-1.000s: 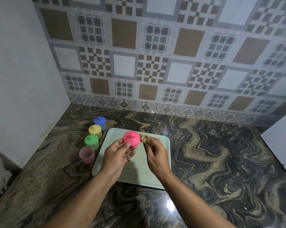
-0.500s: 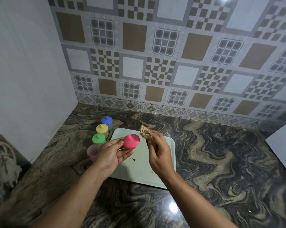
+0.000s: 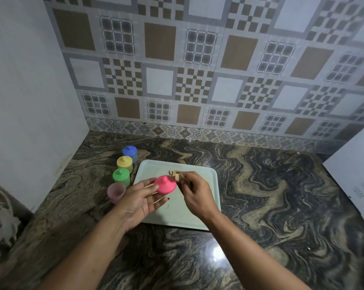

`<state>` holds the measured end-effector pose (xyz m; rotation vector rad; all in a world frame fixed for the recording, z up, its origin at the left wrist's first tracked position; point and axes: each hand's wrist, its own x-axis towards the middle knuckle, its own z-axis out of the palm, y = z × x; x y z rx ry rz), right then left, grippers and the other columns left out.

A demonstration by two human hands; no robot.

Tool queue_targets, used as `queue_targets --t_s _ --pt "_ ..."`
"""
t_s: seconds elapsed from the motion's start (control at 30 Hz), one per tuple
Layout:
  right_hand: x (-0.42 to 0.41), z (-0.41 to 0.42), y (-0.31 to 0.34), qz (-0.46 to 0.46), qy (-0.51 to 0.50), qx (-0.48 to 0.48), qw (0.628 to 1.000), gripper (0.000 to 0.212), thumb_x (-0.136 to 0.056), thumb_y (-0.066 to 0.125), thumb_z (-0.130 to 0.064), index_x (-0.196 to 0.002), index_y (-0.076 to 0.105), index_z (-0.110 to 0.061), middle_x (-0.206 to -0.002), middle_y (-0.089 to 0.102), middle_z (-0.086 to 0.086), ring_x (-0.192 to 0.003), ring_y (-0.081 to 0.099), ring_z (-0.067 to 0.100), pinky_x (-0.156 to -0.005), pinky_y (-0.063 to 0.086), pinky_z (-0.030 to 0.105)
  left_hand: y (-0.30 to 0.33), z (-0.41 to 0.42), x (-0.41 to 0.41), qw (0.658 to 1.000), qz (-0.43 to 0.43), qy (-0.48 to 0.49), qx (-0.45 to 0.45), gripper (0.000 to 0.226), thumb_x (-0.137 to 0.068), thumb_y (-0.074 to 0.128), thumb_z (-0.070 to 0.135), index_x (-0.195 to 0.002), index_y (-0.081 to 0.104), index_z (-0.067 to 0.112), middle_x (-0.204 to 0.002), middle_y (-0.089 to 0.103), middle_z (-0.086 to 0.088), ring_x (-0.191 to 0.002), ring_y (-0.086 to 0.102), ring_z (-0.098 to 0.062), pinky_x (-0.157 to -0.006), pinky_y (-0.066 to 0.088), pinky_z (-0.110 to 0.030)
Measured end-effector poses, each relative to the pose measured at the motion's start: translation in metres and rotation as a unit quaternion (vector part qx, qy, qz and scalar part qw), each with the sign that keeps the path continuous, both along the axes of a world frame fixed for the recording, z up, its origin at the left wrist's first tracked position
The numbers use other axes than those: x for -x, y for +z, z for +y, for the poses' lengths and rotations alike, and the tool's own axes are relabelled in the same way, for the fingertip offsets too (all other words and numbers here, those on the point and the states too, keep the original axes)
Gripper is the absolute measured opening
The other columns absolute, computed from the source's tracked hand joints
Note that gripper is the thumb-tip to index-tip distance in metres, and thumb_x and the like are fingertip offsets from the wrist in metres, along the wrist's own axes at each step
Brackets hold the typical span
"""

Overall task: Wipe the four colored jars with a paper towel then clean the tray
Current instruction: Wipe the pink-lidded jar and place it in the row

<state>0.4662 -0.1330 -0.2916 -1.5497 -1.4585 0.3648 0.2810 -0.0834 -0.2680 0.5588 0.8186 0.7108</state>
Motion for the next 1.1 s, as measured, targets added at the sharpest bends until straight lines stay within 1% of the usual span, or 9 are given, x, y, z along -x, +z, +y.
queue_targets --t_s 0.2,0.3,0.4,0.6,0.7,0.77,0.9,1.03,1.1 --pt "0.022 -0.018 0.004 -0.14 0.031 -0.13 0.981 0.038 -0.101 0.057 0.001 -0.134 0.068 -0.015 -0.134 0.063 0.002 -0.118 0.06 0.022 -0.098 0.05 0.028 0.002 0.007 0.007 1.0 -0.019 0.008 0.021 0.024 -0.096 0.055 0.004 -0.119 0.065 0.001 -0.097 0.075 -0.015 -0.076 0.074 -0.019 -0.068 0.061 -0.03" --pt "0.02 0.001 -0.003 -0.048 -0.013 -0.036 0.998 0.034 -0.099 0.057 0.001 -0.122 0.074 -0.016 -0.119 0.069 -0.002 -0.108 0.065 0.013 -0.095 0.053 0.036 0.006 0.013 0.012 1.0 -0.012 -0.014 0.008 0.023 -0.097 0.053 0.002 -0.116 0.067 0.0 -0.098 0.074 -0.016 -0.074 0.072 -0.018 -0.066 0.061 -0.029" --pt "0.019 0.007 -0.003 0.01 -0.034 0.03 0.999 0.032 -0.099 0.06 -0.001 -0.118 0.076 -0.022 -0.108 0.071 -0.006 -0.101 0.065 0.003 -0.091 0.052 0.031 0.005 0.02 0.019 1.0 -0.006 -0.021 0.002 0.024 -0.099 0.048 0.0 -0.114 0.067 0.002 -0.091 0.075 -0.014 -0.07 0.072 -0.017 -0.066 0.061 -0.03" --pt "0.052 -0.001 0.001 -0.105 -0.026 -0.151 0.983 0.041 -0.101 0.06 0.004 -0.138 0.065 -0.013 -0.137 0.064 -0.002 -0.127 0.06 0.018 -0.107 0.048 0.033 0.009 0.039 0.034 0.999 0.032 -0.005 -0.024 0.026 -0.101 0.045 0.002 -0.115 0.067 0.003 -0.102 0.071 -0.017 -0.082 0.068 -0.023 -0.06 0.06 -0.03" --pt "0.058 0.013 -0.003 0.025 -0.072 -0.133 0.988 0.039 -0.104 0.057 0.002 -0.135 0.067 -0.02 -0.13 0.069 -0.003 -0.125 0.064 0.017 -0.106 0.051 0.043 0.011 0.05 0.046 0.998 0.039 0.012 -0.045 0.023 -0.1 0.05 0.003 -0.113 0.068 0.007 -0.107 0.07 -0.014 -0.085 0.066 -0.021 -0.058 0.059 -0.029" --pt "0.059 0.02 0.002 0.121 -0.107 -0.107 0.981 0.04 -0.105 0.058 -0.002 -0.131 0.067 -0.031 -0.126 0.072 -0.007 -0.123 0.066 0.012 -0.108 0.052 0.039 0.011 0.056 0.053 0.996 0.047 0.018 -0.069 0.022 -0.1 0.053 0.005 -0.111 0.071 0.009 -0.107 0.071 -0.01 -0.085 0.066 -0.019 -0.06 0.058 -0.028" --pt "0.07 0.032 0.009 0.113 -0.087 -0.075 0.987 0.036 -0.102 0.064 -0.008 -0.134 0.067 -0.024 -0.125 0.071 -0.011 -0.118 0.067 0.007 -0.105 0.053 0.033 0.008 0.063 0.058 0.994 0.039 -0.008 -0.105 0.026 -0.097 0.058 0.003 -0.118 0.072 0.01 -0.114 0.074 -0.01 -0.091 0.07 -0.017 -0.07 0.058 -0.029" --pt "0.074 0.047 0.006 0.182 -0.076 -0.027 0.98 0.034 -0.101 0.062 -0.032 -0.133 0.07 -0.029 -0.12 0.076 -0.003 -0.099 0.067 0.007 -0.098 0.057 0.047 0.005 0.06 0.054 0.992 0.003 -0.027 -0.127 0.038 -0.091 0.061 -0.006 -0.124 0.068 0.012 -0.117 0.075 -0.01 -0.104 0.071 -0.021 -0.081 0.059 -0.033" --pt "0.075 0.048 0.01 0.147 -0.079 -0.056 0.984 0.031 -0.104 0.061 -0.022 -0.133 0.07 -0.025 -0.121 0.075 -0.006 -0.111 0.069 0.01 -0.101 0.057 0.046 0.0 0.059 0.053 0.986 0.047 -0.001 -0.159 0.038 -0.089 0.065 -0.008 -0.119 0.067 0.015 -0.109 0.077 -0.009 -0.102 0.073 -0.022 -0.084 0.059 -0.036"
